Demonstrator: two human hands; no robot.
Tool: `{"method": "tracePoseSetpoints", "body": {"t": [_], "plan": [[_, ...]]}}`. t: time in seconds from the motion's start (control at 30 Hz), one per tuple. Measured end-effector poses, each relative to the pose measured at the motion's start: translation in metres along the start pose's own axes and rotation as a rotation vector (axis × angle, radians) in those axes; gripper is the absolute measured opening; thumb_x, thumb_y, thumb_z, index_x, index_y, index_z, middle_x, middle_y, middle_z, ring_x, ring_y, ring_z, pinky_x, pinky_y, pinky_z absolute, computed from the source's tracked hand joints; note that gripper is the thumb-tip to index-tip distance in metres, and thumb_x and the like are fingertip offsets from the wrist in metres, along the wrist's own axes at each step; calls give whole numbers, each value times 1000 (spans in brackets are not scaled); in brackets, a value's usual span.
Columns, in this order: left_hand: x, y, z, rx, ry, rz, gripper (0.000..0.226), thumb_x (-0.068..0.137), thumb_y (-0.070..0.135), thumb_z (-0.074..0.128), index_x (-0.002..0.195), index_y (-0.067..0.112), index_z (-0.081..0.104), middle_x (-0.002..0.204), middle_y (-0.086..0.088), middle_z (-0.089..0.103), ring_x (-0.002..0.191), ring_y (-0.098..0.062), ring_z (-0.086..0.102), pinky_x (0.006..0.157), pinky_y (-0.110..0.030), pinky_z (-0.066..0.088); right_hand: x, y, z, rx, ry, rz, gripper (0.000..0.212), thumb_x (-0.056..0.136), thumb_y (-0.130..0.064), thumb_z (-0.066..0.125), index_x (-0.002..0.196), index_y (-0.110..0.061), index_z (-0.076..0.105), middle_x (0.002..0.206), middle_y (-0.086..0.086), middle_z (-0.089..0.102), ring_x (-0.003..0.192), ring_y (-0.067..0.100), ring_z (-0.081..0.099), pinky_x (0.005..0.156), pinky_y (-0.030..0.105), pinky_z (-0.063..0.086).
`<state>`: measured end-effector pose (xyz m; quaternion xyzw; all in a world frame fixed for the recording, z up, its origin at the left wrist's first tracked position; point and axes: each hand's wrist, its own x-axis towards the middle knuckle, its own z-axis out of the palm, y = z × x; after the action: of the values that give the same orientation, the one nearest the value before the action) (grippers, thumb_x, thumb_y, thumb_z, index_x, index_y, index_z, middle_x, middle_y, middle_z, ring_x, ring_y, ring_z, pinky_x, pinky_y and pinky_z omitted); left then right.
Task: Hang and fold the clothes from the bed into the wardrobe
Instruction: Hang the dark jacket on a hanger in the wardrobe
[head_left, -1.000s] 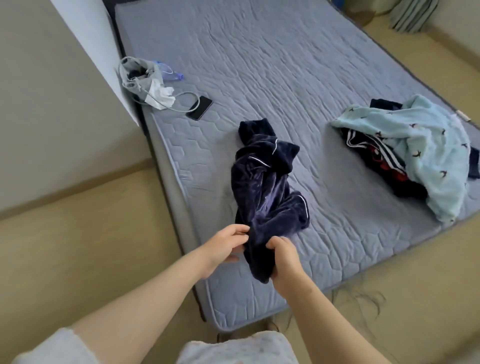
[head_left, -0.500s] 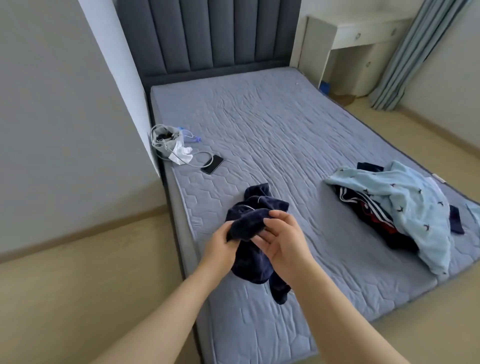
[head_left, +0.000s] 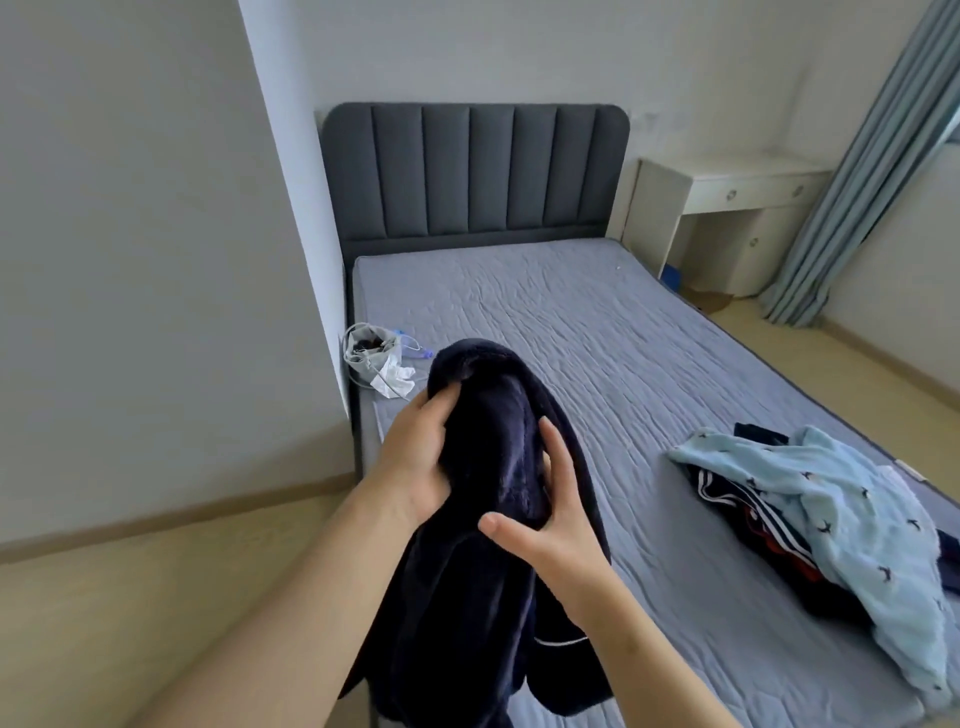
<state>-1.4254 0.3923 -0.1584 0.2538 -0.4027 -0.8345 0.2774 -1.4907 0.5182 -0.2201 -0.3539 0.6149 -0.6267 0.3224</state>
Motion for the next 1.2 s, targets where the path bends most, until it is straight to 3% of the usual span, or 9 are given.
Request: {"method": "tracePoseSetpoints", "body": {"t": [0.17,0.4,0.6,0.73,0.87,0.97,1.03,1.13,1.2], "plan": [[0,-11,-21,114,-7,66,19,96,23,47,110,32,56,93,4,72,91,-13,66,78,-29,51,-1,15,3,-234,150,196,29,75,-9,61,92,-32,64,78,-2,70,76,16,66,70,36,55],[-17,-58,-57,1148,-373,15,61,76,14,68,122,43,39,129,11,48,120,-6,47,101,-26,40,10,6,6,-121,298,331,30,78,7,44,81,-19,60,80,12,65,76,27,62,67,39,52],[-21,-81,-57,1337,28,256,70,78,38,59,136,40,21,134,12,38,120,-12,46,90,-32,43,20,-5,8,-68,324,234,36,78,6,47,99,-23,51,91,5,62,81,20,61,62,28,48],[-9,-94,-74,1379,158,3,39,84,27,47,123,26,42,118,-1,58,104,-26,58,80,-31,43,22,-5,4,42,362,171,61,80,5,44,119,-42,42,77,-1,56,54,9,51,49,24,45],[16,-78,-78,1270,257,-245,26,95,16,39,109,8,60,115,-16,62,105,-30,58,75,-24,38,23,-1,-1,-132,277,200,43,77,4,42,87,-34,60,80,-3,63,70,14,59,60,28,49],[33,-43,-57,1195,332,-76,18,93,12,43,93,14,60,109,-18,63,102,-31,59,77,-28,43,24,1,-9,-330,255,286,10,79,-13,55,78,-22,52,70,-4,60,65,15,57,55,26,44],[39,-13,-41,1095,283,86,17,86,7,49,79,20,57,93,-12,66,92,-30,61,74,-28,48,29,-2,-13,-386,262,298,17,80,-25,63,75,-18,48,64,-4,56,57,12,52,47,21,39],[29,35,-17,1197,216,421,21,77,10,61,71,30,56,73,15,62,67,-4,55,55,-6,40,45,-23,-15,-169,413,181,24,84,-27,62,70,-17,45,62,-1,49,55,14,44,49,25,35],[23,52,-14,1345,174,688,18,77,9,64,83,26,61,83,10,63,71,-8,54,61,-15,40,57,-47,-20,14,531,86,20,84,-23,60,72,-17,46,66,1,47,60,16,43,54,31,35]]}}
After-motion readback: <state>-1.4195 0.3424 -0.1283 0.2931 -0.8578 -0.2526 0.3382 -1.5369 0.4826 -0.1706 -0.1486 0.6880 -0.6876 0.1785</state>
